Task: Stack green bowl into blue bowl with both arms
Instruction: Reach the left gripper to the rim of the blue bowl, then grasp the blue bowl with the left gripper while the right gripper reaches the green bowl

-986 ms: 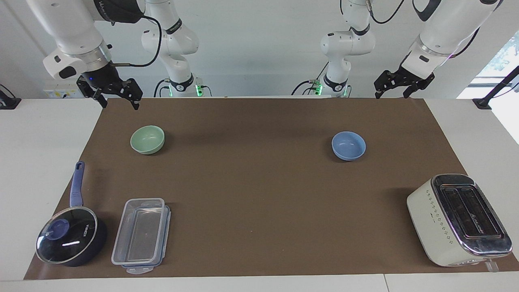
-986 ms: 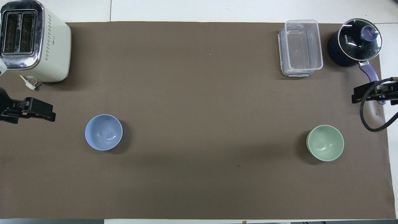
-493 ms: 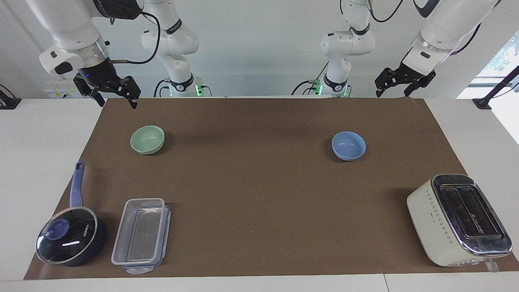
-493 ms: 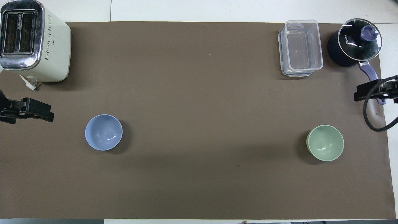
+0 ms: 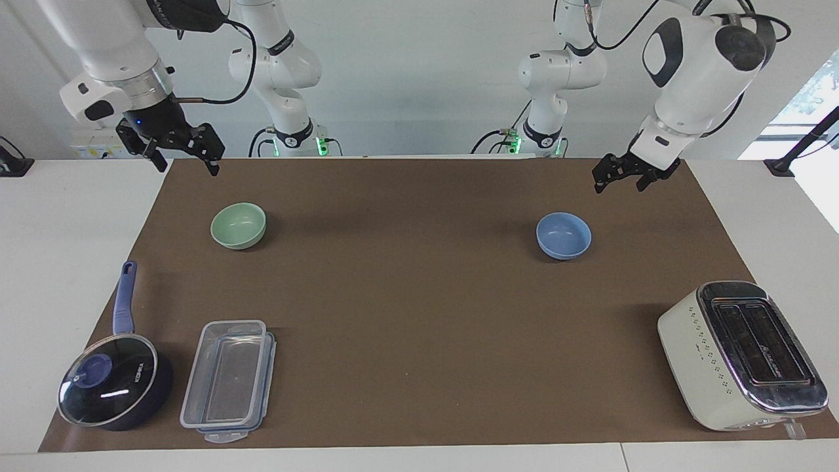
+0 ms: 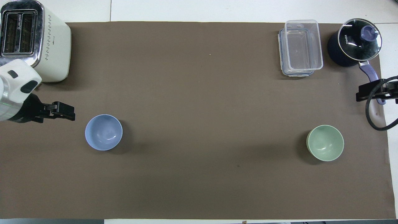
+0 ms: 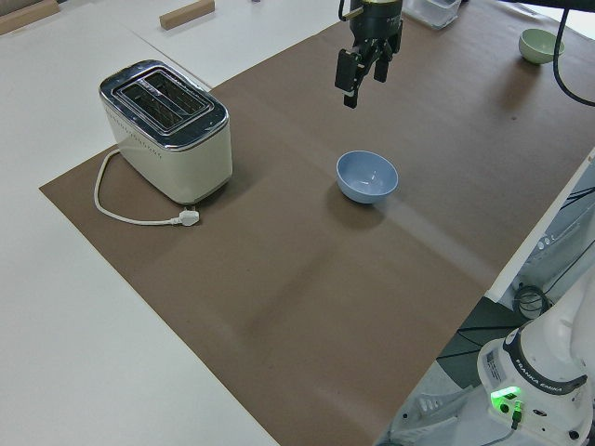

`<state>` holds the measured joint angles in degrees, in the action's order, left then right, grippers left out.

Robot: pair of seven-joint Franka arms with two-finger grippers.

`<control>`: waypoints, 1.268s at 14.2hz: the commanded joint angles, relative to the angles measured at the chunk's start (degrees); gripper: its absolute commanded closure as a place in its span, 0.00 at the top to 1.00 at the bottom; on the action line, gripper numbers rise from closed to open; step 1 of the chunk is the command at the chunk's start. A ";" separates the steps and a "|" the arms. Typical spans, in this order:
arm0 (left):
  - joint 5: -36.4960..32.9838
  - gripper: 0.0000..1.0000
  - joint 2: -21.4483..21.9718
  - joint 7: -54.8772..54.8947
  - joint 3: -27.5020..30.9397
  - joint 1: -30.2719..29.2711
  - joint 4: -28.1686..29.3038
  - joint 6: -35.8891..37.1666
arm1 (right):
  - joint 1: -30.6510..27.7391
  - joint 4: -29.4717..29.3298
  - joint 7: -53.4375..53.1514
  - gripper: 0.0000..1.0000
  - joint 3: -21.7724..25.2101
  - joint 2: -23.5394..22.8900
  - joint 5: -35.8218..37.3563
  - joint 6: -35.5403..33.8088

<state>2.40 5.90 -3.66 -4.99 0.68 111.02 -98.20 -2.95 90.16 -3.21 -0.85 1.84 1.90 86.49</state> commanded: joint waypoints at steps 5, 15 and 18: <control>0.59 1.00 -0.36 6.56 0.16 -0.24 16.24 -17.62 | -1.97 6.67 1.34 1.00 -0.38 2.72 0.12 3.67; -1.78 0.94 -5.19 9.11 0.25 -0.15 21.96 -27.83 | -14.09 43.06 15.24 1.00 -0.12 15.56 -1.11 28.10; -4.42 0.88 -6.08 9.11 0.16 0.03 21.96 -27.92 | -16.30 48.08 18.14 1.00 -0.12 13.90 -1.11 35.74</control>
<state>-0.30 0.11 4.76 -5.00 0.53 132.06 -124.34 -17.52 133.90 12.19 -0.51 15.09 1.63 117.42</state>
